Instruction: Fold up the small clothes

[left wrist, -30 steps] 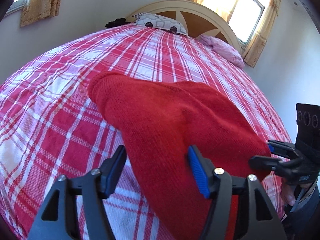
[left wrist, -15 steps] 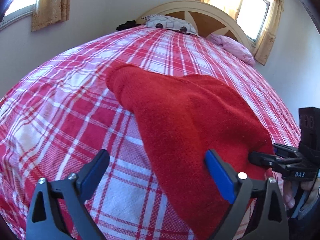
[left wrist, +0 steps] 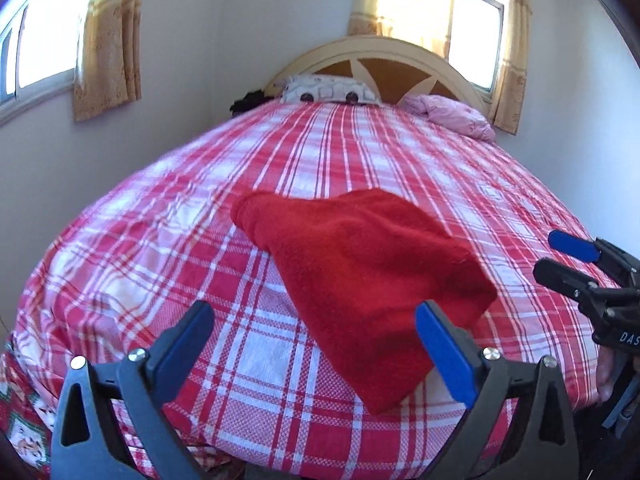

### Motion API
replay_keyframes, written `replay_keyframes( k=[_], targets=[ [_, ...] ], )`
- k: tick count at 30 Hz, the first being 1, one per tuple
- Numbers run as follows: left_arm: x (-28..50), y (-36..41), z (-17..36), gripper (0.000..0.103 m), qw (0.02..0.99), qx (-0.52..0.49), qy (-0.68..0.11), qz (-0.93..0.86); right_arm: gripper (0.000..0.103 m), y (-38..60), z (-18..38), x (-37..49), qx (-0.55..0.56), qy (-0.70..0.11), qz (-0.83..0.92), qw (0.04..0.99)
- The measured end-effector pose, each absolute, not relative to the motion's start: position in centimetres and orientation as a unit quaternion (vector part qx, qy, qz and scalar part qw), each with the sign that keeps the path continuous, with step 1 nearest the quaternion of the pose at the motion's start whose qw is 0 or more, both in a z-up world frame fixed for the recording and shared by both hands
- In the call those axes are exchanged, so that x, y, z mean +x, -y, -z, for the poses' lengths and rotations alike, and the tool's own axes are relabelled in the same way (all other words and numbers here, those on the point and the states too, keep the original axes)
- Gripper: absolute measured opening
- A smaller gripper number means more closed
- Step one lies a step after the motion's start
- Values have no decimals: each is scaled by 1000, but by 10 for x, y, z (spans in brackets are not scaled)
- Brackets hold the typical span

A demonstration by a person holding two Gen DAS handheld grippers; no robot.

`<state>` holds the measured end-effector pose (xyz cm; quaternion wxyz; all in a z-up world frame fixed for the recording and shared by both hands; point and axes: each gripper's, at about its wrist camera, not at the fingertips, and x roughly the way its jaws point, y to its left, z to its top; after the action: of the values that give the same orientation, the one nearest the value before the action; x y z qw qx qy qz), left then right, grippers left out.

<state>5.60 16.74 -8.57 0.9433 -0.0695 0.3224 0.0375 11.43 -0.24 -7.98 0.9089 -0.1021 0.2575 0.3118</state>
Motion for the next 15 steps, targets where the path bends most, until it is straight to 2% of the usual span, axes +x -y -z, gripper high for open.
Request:
replay_keyframes(
  k=[7, 15],
  targets=[
    [43, -156, 55, 103, 958, -54, -280, -25, 76, 13, 51, 75, -96, -215, -289, 928],
    [36, -145, 46, 103, 963, -35, -265, -29, 78, 18, 41, 63, -86, -202, -292, 931]
  ],
)
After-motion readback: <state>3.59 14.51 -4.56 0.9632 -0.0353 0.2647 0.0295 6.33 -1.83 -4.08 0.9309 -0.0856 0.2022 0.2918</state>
